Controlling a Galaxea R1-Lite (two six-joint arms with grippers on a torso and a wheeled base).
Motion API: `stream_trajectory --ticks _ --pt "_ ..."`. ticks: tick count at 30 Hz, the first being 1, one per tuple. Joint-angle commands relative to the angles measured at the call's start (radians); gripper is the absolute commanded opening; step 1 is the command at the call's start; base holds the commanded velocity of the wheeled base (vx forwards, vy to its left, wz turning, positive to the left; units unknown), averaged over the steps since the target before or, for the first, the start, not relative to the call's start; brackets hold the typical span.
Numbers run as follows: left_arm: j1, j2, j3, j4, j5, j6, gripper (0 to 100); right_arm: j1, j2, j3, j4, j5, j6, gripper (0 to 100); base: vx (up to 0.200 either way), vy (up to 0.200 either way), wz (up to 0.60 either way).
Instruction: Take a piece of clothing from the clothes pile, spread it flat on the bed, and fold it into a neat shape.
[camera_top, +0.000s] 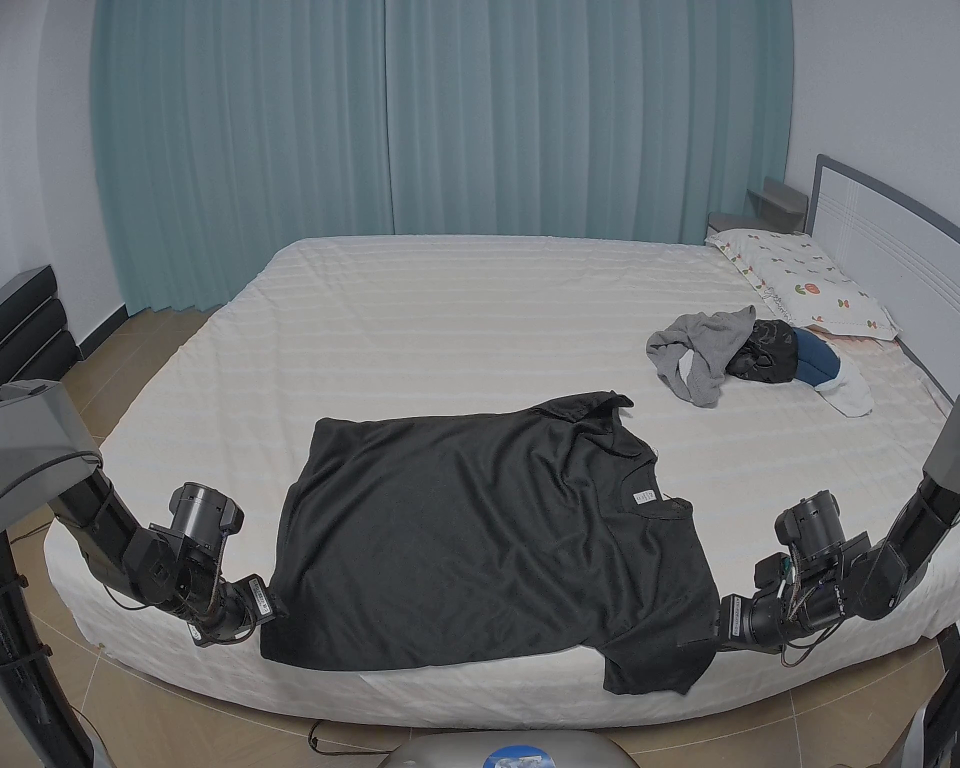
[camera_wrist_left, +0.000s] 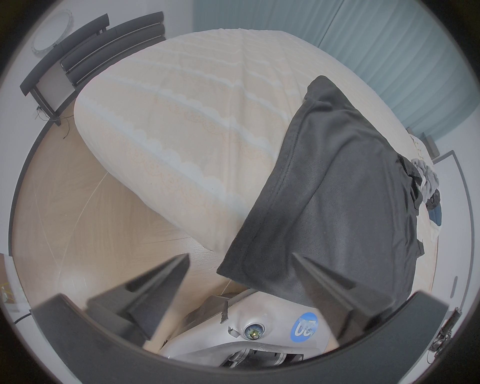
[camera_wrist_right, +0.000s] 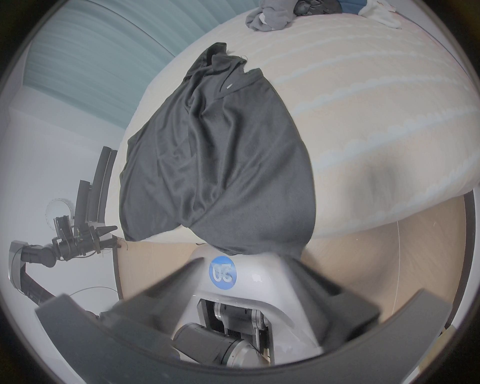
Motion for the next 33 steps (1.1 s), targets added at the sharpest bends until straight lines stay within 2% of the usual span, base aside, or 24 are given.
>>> stream_trajectory --ticks 1,7,10,15,16,24,32,33 --pt "0.002 -0.004 -0.01 -0.006 -0.002 -0.005 100 -0.012 0.013 -0.035 -0.003 0.0 0.005 100 0.0 0.0 0.0" --pt "0.016 -0.011 -0.033 -0.016 -0.028 -0.042 100 -0.04 0.033 -0.082 -0.003 0.0 0.003 100 0.0 0.0 0.0" --pt "0.028 -0.01 -0.05 -0.041 -0.074 -0.088 100 -0.081 0.088 -0.117 -0.02 -0.001 -0.012 100 0.0 0.0 0.0" --pt "0.041 -0.008 -0.062 -0.059 -0.103 -0.12 100 -0.134 0.145 -0.134 -0.09 0.017 -0.029 100 0.0 0.0 0.0" --pt "0.048 -0.008 -0.065 -0.059 -0.123 -0.123 100 -0.153 0.179 -0.127 -0.141 0.031 -0.069 100 0.0 0.0 0.0" --pt "0.062 0.004 -0.09 -0.056 -0.149 -0.154 100 -0.158 0.233 -0.12 -0.182 0.095 -0.106 100 0.0 0.0 0.0" --pt "0.068 0.001 -0.093 -0.053 -0.164 -0.163 100 -0.164 0.27 -0.134 -0.184 0.097 -0.107 100 0.0 0.0 0.0" --pt "0.068 0.001 -0.093 -0.053 -0.164 -0.163 100 -0.166 0.271 -0.133 -0.184 0.097 -0.107 0 0.0 0.0 0.0"
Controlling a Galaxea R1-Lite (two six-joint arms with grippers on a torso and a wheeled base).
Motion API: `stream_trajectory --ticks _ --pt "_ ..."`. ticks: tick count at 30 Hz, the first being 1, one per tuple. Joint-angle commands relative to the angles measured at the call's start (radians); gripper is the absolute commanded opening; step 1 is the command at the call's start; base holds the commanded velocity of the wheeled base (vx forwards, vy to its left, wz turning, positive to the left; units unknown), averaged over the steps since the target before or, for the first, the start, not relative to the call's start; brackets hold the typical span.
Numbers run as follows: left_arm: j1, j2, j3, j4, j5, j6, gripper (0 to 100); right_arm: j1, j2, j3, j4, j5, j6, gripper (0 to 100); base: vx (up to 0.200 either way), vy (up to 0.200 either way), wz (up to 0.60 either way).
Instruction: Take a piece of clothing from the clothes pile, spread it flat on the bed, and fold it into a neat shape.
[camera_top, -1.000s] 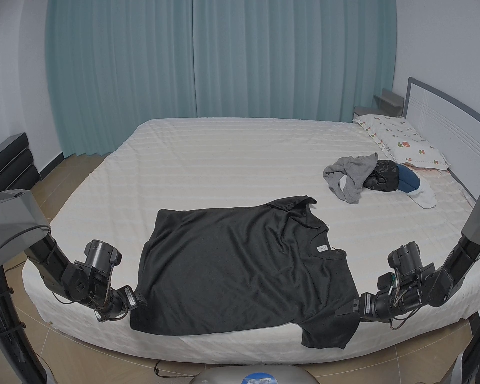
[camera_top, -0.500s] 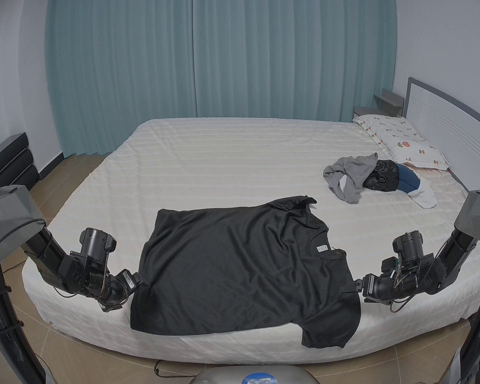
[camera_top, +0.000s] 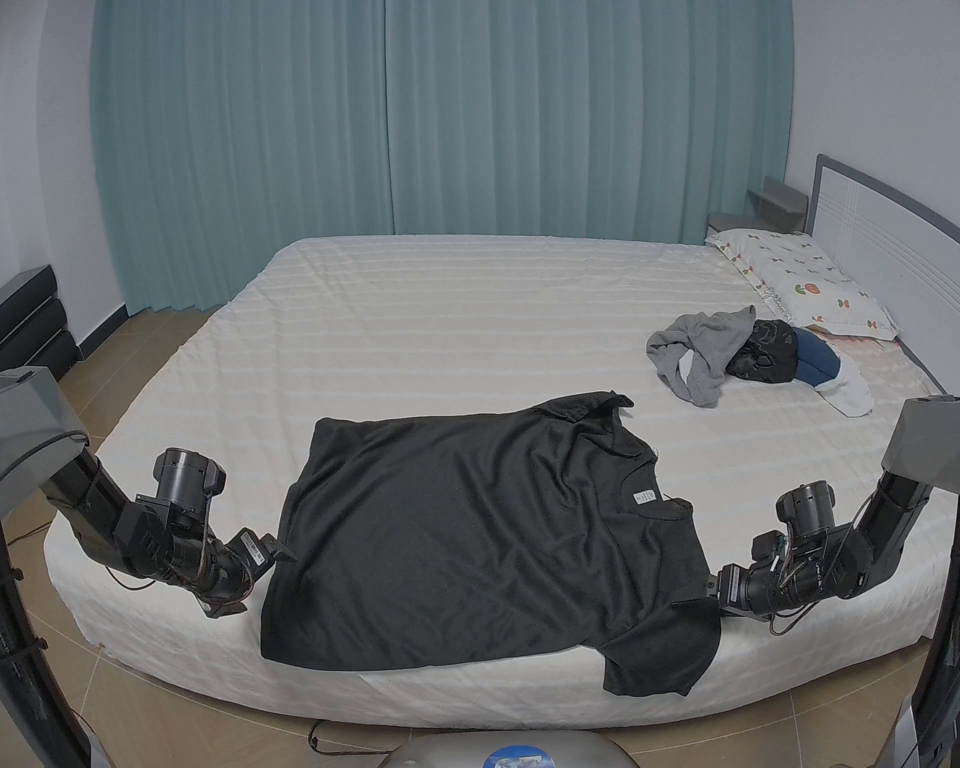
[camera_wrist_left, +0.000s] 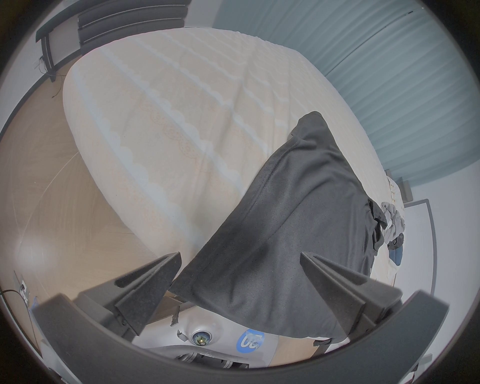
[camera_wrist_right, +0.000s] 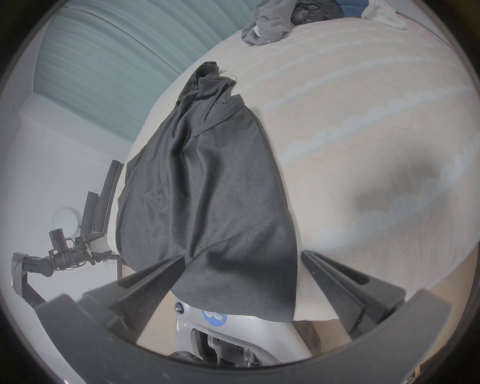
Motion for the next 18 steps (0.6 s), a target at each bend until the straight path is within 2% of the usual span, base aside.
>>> stream_trajectory --ticks 1,18 --pt "0.003 0.002 -0.003 0.0 -0.001 0.0 100 -0.004 0.03 0.0 0.0 -0.001 0.0 0 0.0 0.0 0.0" --pt "0.004 0.003 -0.007 0.0 -0.001 -0.002 100 -0.042 -0.035 0.125 -0.026 -0.011 -0.023 0 0.0 0.0 0.0"
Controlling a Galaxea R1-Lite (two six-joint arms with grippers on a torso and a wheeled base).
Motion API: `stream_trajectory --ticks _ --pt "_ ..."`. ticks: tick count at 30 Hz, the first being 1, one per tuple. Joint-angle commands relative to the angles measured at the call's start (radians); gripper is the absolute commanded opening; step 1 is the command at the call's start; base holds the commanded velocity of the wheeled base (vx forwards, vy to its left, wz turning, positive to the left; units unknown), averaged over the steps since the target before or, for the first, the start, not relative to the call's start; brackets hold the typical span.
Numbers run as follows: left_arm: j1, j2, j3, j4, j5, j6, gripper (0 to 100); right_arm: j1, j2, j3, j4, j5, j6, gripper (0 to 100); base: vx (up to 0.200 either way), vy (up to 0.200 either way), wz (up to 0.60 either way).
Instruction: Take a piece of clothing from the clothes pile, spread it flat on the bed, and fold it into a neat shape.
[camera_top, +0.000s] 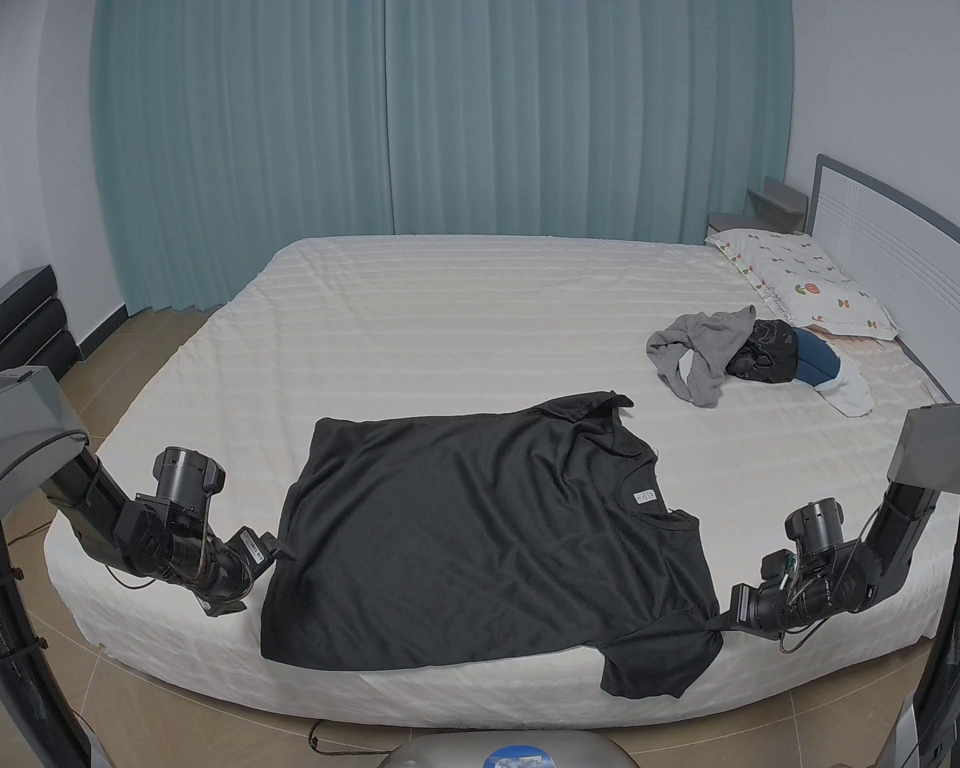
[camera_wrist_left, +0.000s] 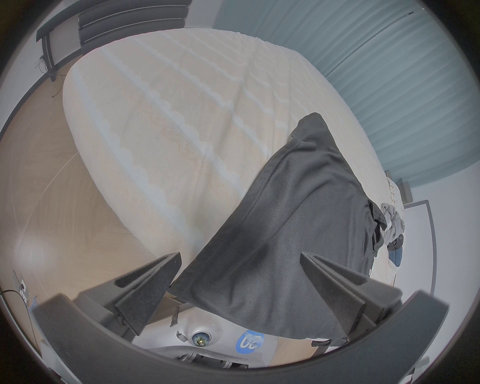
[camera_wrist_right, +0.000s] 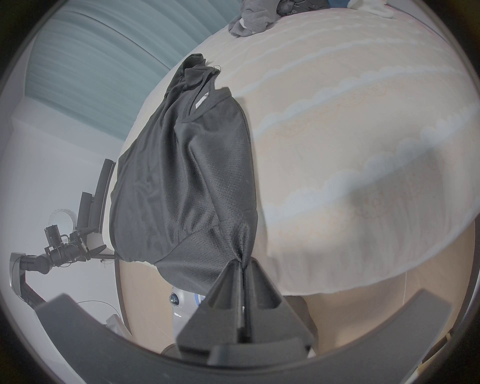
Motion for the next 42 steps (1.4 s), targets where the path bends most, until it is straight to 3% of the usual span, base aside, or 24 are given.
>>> stream_trajectory --ticks 1,8,9,17,24,31,36,42 --pt "0.0 0.001 -0.004 0.001 0.0 -0.001 100 -0.022 -0.035 0.042 -0.001 -0.001 -0.024 0 0.0 0.0 0.0" --pt "-0.002 -0.003 -0.004 0.003 0.0 -0.001 100 -0.033 -0.039 0.074 0.003 -0.002 -0.049 0 0.0 0.0 0.0" --pt "-0.002 -0.005 -0.005 0.003 0.0 -0.001 100 -0.03 -0.039 0.08 0.001 -0.002 -0.053 100 0.0 0.0 0.0" --pt "-0.002 -0.002 -0.033 0.009 0.0 -0.025 100 -0.028 -0.107 0.068 -0.002 0.007 -0.012 100 0.0 0.0 0.0" --pt "0.0 -0.002 -0.051 0.009 0.0 -0.08 100 0.006 -0.145 0.009 -0.016 0.007 0.18 100 0.0 0.0 0.0" --pt "0.003 0.0 -0.05 0.009 0.0 -0.08 100 0.055 -0.139 0.011 -0.145 -0.011 0.316 100 0.2 0.0 0.0" --pt "0.003 0.001 -0.051 0.003 -0.001 -0.08 100 0.071 -0.133 0.019 -0.178 -0.03 0.335 100 0.2 0.0 0.0" --pt "0.001 -0.011 -0.051 -0.002 -0.008 -0.083 100 0.073 -0.133 0.022 -0.178 -0.03 0.335 100 0.0 0.0 0.0"
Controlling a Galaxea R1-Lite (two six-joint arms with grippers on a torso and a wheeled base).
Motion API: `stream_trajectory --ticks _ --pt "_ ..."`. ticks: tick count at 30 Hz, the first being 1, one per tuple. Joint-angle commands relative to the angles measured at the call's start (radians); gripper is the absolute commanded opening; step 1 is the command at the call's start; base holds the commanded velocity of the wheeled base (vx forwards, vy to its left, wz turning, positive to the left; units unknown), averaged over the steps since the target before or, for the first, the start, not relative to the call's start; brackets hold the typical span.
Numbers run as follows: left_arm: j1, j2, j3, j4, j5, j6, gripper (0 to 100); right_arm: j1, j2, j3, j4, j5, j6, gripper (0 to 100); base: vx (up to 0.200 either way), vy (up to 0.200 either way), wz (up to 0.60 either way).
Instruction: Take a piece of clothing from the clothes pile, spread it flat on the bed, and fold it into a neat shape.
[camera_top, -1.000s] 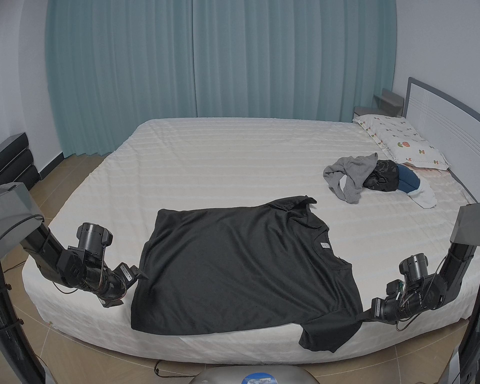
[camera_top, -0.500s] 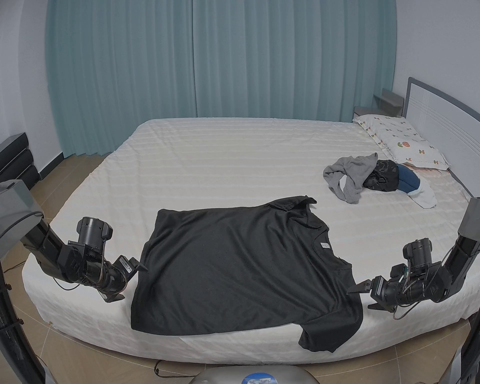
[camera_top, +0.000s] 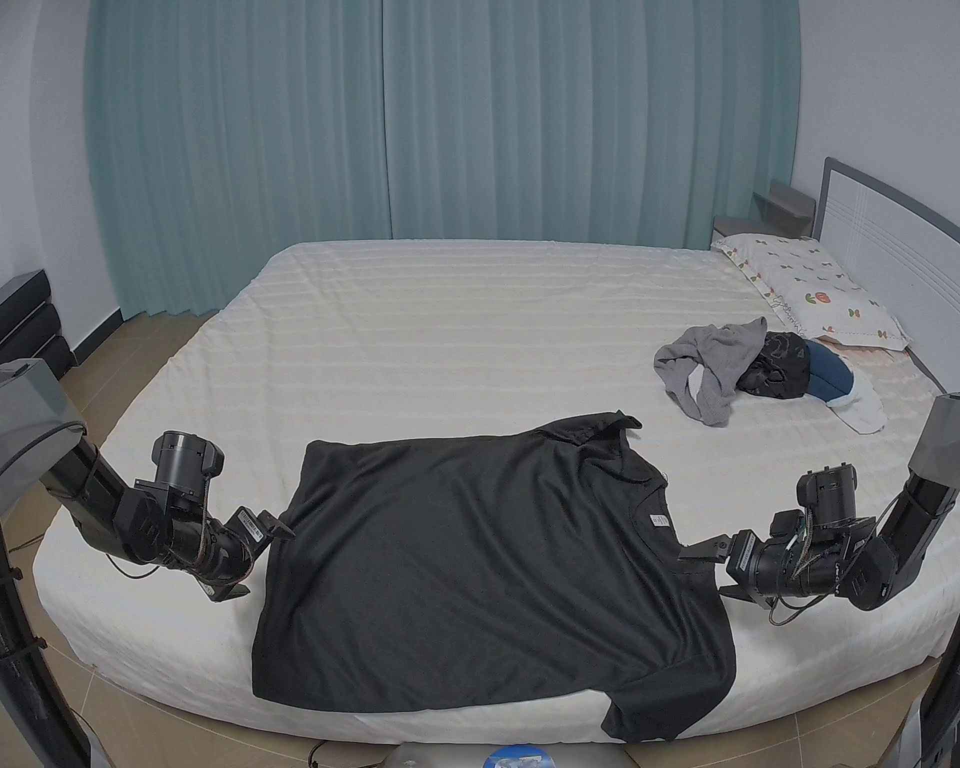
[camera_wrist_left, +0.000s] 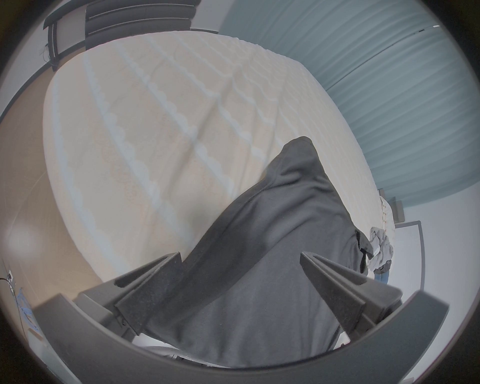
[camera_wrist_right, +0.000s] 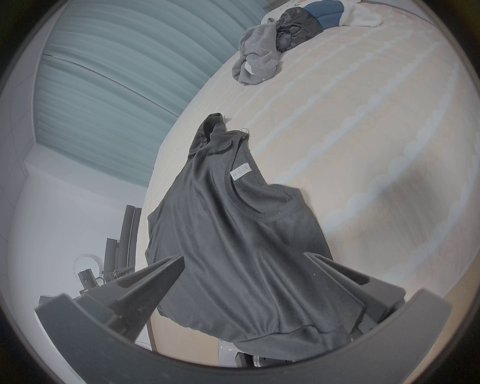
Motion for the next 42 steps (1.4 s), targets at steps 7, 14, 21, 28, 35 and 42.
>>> stream_trajectory --ticks 7,14,21,28,35,42 --pt "0.005 -0.011 -0.004 -0.002 -0.035 -0.034 100 0.003 0.0 0.003 0.0 0.002 0.003 100 0.0 0.0 0.0" --pt "0.016 -0.008 -0.01 0.007 -0.037 -0.036 100 0.003 0.002 0.001 0.0 0.002 0.003 100 0.0 0.143 0.0" --pt "0.009 -0.01 -0.01 0.001 -0.037 -0.036 100 0.001 0.0 -0.006 -0.002 0.002 0.004 100 0.0 0.114 0.0" --pt "-0.001 0.006 -0.082 0.007 -0.035 -0.056 100 0.006 -0.004 -0.008 -0.002 0.002 0.032 100 0.0 0.0 0.0" --pt "-0.019 0.073 -0.268 0.021 -0.035 -0.086 100 0.023 -0.009 -0.009 -0.007 0.003 0.057 100 0.0 0.0 0.0" --pt "-0.037 0.267 -0.521 0.019 -0.029 -0.083 100 0.021 -0.007 -0.012 -0.007 0.003 0.061 100 0.0 0.0 0.0"
